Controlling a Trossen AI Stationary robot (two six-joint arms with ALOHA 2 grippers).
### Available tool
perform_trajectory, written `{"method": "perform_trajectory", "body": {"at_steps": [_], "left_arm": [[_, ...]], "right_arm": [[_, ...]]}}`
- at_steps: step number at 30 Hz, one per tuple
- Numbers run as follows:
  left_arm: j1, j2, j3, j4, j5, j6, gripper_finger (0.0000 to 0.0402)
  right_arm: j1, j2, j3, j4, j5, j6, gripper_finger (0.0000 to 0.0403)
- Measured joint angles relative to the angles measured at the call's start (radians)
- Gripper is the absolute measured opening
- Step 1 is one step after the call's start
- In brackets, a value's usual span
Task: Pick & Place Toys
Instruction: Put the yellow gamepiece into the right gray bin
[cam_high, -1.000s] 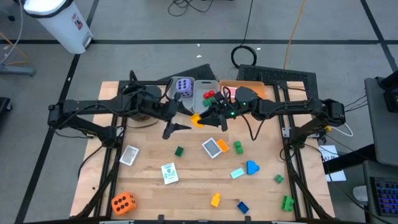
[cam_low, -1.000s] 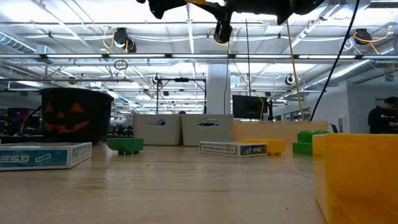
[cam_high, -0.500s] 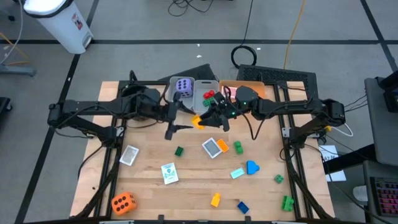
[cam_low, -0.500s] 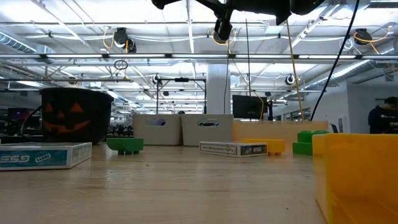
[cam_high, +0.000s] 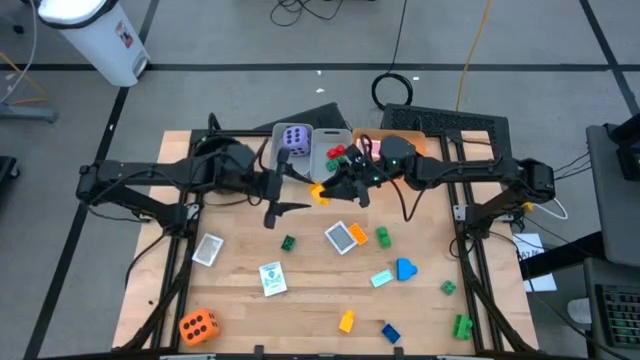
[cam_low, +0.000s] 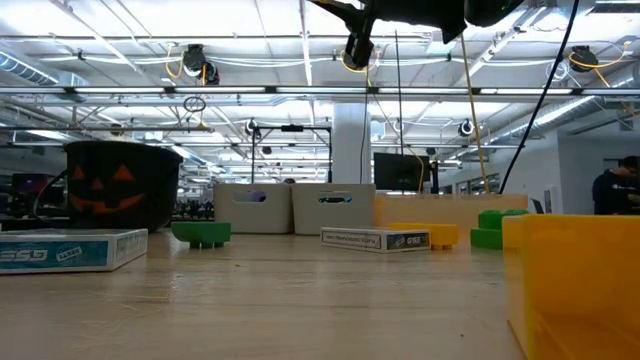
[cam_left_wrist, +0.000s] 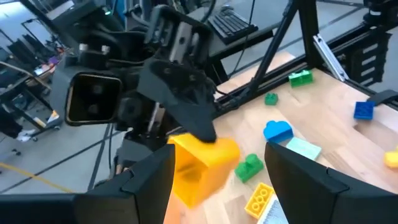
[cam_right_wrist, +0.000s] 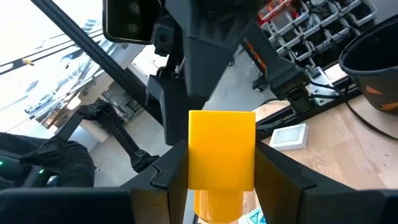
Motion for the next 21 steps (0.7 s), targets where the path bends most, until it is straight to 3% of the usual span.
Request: {"method": "perform_trajectory", "body": {"at_steps": [17, 21], "left_arm": [[0.01, 0.046, 0.001, 0.013, 0.037, -0.02, 0.0251], [0.01, 0.056, 0.001, 0.021, 0.054, -0.025, 0.0229]], "right_arm": [[-0.009, 0.0, 0.0, 0.019, -0.038, 0.018, 0.0142], [-0.009, 0.001, 0.0, 0.018, -0.039, 0.016, 0.0141]]}}
